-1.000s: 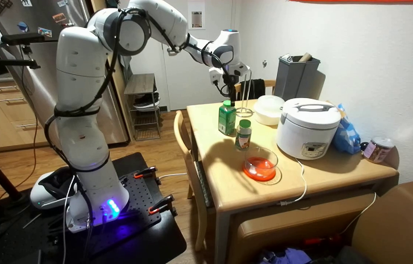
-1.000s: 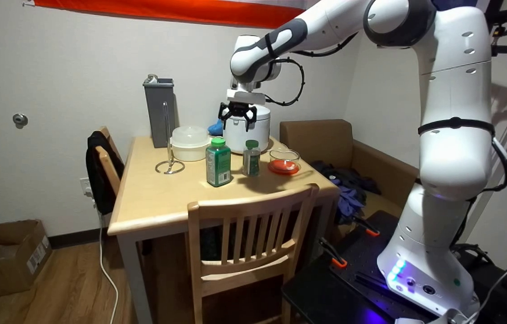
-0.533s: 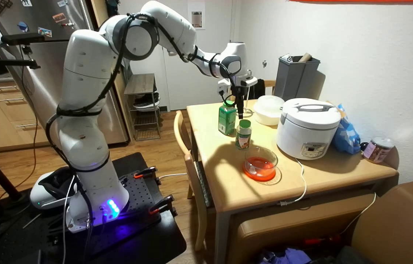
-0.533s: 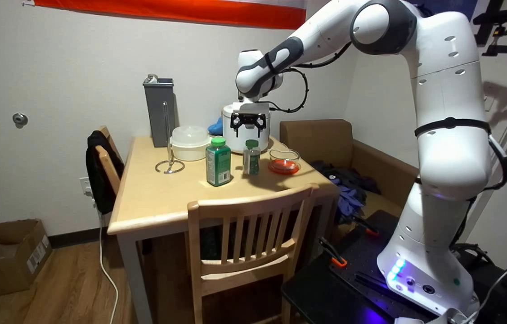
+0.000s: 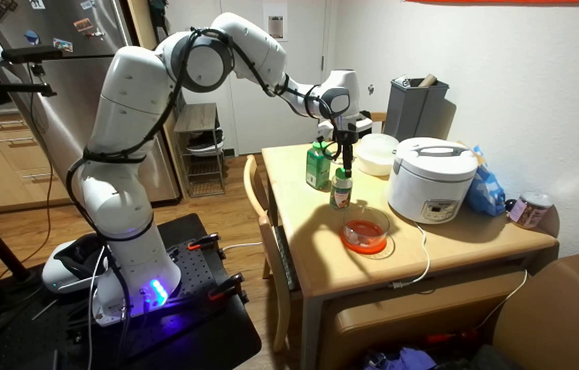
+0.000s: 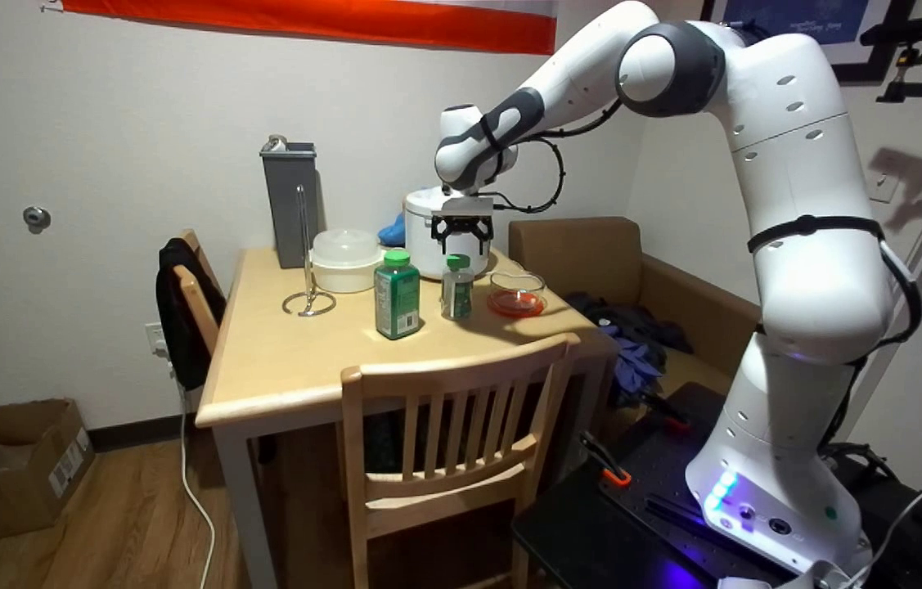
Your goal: Put the bottle on the right on top of the bottle on the left
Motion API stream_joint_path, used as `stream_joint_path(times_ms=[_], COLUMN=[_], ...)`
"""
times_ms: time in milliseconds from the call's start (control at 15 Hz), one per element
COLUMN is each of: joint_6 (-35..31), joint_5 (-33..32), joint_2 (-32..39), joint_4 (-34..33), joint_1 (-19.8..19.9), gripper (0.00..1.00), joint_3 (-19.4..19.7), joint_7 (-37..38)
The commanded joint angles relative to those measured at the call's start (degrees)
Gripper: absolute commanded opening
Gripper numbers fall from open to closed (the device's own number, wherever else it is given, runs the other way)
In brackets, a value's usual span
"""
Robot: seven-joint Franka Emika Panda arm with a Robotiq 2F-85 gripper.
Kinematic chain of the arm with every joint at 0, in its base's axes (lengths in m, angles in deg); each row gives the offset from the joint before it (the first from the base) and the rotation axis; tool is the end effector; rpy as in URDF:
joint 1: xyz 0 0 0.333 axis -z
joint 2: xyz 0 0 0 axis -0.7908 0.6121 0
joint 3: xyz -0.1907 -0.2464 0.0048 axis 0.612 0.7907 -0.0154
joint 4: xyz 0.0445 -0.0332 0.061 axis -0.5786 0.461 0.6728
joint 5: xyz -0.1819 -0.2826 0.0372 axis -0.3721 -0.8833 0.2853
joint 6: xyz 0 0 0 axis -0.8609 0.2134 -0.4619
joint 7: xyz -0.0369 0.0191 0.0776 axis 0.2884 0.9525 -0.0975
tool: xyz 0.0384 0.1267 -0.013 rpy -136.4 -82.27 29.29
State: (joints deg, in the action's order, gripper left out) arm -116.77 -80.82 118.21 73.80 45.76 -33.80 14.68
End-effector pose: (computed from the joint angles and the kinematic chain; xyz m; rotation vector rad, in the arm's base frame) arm 0.6398 -0.0170 0.3268 2.7875 -1.1257 0.2248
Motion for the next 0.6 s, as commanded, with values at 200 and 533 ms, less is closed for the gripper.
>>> stream_joint_path(times_ms=[200, 533], joint_6=[2.6, 2.9], joint_5=[3.0, 2.7], joint_2=[3.2, 2.4], joint_4=[-2.5, -2.5], joint_1=[0.9, 0.4], gripper=[1.0, 0.49], joint_3=[-0.2, 0.4], joint_7=[1.9, 3.6])
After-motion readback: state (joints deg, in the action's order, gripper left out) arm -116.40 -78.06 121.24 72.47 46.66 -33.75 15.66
